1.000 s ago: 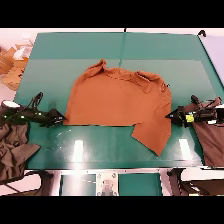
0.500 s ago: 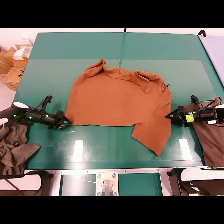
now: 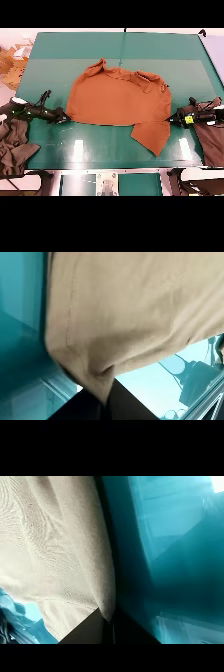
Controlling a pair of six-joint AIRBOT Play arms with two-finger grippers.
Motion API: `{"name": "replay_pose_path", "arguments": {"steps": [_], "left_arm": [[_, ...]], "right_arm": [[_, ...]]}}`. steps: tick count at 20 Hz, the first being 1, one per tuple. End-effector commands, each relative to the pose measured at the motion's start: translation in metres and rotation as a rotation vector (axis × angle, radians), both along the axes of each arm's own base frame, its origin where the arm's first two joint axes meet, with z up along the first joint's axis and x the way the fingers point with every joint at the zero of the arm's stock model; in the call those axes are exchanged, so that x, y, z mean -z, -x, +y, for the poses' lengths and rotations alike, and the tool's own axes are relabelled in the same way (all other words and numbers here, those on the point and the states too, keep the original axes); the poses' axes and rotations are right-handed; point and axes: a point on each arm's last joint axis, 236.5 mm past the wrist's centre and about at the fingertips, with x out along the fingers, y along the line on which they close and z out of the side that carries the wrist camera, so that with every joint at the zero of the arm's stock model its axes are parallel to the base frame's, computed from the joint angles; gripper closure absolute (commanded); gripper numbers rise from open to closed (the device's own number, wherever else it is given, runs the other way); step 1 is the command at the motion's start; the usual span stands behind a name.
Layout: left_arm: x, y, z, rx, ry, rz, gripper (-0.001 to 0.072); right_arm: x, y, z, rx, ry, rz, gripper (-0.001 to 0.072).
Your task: Fold the shirts.
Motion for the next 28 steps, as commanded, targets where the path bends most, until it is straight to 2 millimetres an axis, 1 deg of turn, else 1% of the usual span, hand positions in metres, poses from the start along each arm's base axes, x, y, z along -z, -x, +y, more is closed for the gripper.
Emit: {"name": "replay_pose_path", "arguments": {"steps": [1,3,4,5,6,7,8,9,10,11,12,13,14,15,16,17,18,19,20,21,22,23,24,25,26,27,28], "left_arm": [[-0.013,-0.010,0.001,-0.009,-0.002,-0.035,0.0688],[-0.026,-0.016,0.002,-0.010,-0.008,-0.078,0.0688],[-0.037,-0.018,0.001,-0.002,-0.007,-0.103,0.0688],[-0.054,-0.021,0.000,0.008,-0.003,-0.145,0.0688],[-0.076,-0.026,-0.002,0.014,0.003,-0.199,0.0688],[-0.104,-0.033,-0.003,0.020,0.003,-0.276,0.0688],[-0.143,-0.042,-0.005,0.026,0.001,-0.380,0.0688],[-0.187,-0.049,-0.008,0.029,0.000,-0.497,0.0687],[-0.243,-0.053,-0.012,0.028,0.002,-0.642,0.0687],[-0.300,-0.051,-0.018,0.026,0.005,-0.789,0.0687],[-0.363,-0.043,-0.024,0.024,0.006,-0.953,0.0687],[-0.426,-0.027,-0.030,0.019,-0.005,-1.121,0.0687],[-0.480,-0.008,-0.033,0.011,-0.034,-1.273,0.0686],[-0.535,0.017,-0.037,-0.002,-0.072,-1.434,0.0687],[-0.582,0.046,-0.041,-0.014,-0.101,-1.576,0.0687],[-0.626,0.079,-0.046,-0.031,-0.125,-1.715,0.0686],[-0.659,0.110,-0.051,-0.042,-0.139,-1.825,0.0686],[-0.685,0.136,-0.054,-0.062,-0.155,-1.911,0.0686],[-0.703,0.158,-0.057,-0.081,-0.166,-1.964,0.0687],[-0.715,0.174,-0.056,-0.108,-0.178,-1.997,0.0686],[-0.722,0.182,-0.055,-0.131,-0.180,-2.011,0.0686],[-0.725,0.181,-0.050,-0.163,-0.195,-2.010,0.0686],[-0.724,0.175,-0.043,-0.194,-0.221,-1.991,0.0686],[-0.719,0.162,-0.029,-0.242,-0.282,-1.950,0.0686],[-0.711,0.148,-0.015,-0.284,-0.338,-1.904,0.0686],[-0.699,0.129,-0.001,-0.321,-0.382,-1.843,0.0686],[-0.683,0.110,0.007,-0.330,-0.393,-1.782,0.0686]], "right_arm": [[-0.014,-0.012,0.000,0.026,-0.012,-0.045,0.0694],[-0.026,-0.021,-0.002,0.031,0.000,-0.085,0.0695],[-0.036,-0.026,-0.002,0.037,0.000,-0.114,0.0695],[-0.050,-0.033,-0.001,0.044,-0.008,-0.153,0.0695],[-0.072,-0.044,0.000,0.057,-0.018,-0.213,0.0695],[-0.099,-0.056,0.001,0.070,-0.026,-0.287,0.0695],[-0.137,-0.070,0.002,0.083,-0.032,-0.392,0.0695],[-0.179,-0.082,0.005,0.090,-0.040,-0.504,0.0695],[-0.234,-0.089,0.014,0.086,-0.063,-0.641,0.0695],[-0.288,-0.090,0.023,0.078,-0.078,-0.780,0.0695],[-0.348,-0.086,0.033,0.069,-0.072,-0.936,0.0695],[-0.401,-0.075,0.044,0.058,-0.051,-1.079,0.0695],[-0.455,-0.058,0.056,0.049,0.001,-1.229,0.0695],[-0.500,-0.039,0.067,0.048,0.078,-1.361,0.0694],[-0.545,-0.014,0.078,0.058,0.165,-1.496,0.0694],[-0.587,0.013,0.089,0.081,0.252,-1.630,0.0695],[-0.622,0.041,0.100,0.112,0.324,-1.747,0.0694],[-0.652,0.068,0.110,0.153,0.388,-1.852,0.0694],[-0.676,0.094,0.119,0.198,0.445,-1.942,0.0694],[-0.690,0.115,0.127,0.234,0.489,-1.999,0.0694],[-0.697,0.128,0.131,0.261,0.526,-2.022,0.0694],[-0.699,0.133,0.130,0.278,0.562,-2.020,0.0694],[-0.697,0.131,0.126,0.297,0.588,-1.997,0.0695],[-0.693,0.126,0.118,0.314,0.618,-1.966,0.0695],[-0.685,0.117,0.108,0.320,0.659,-1.921,0.0694],[-0.676,0.106,0.099,0.315,0.676,-1.878,0.0694],[-0.664,0.090,0.089,0.307,0.657,-1.825,0.0695]]}}
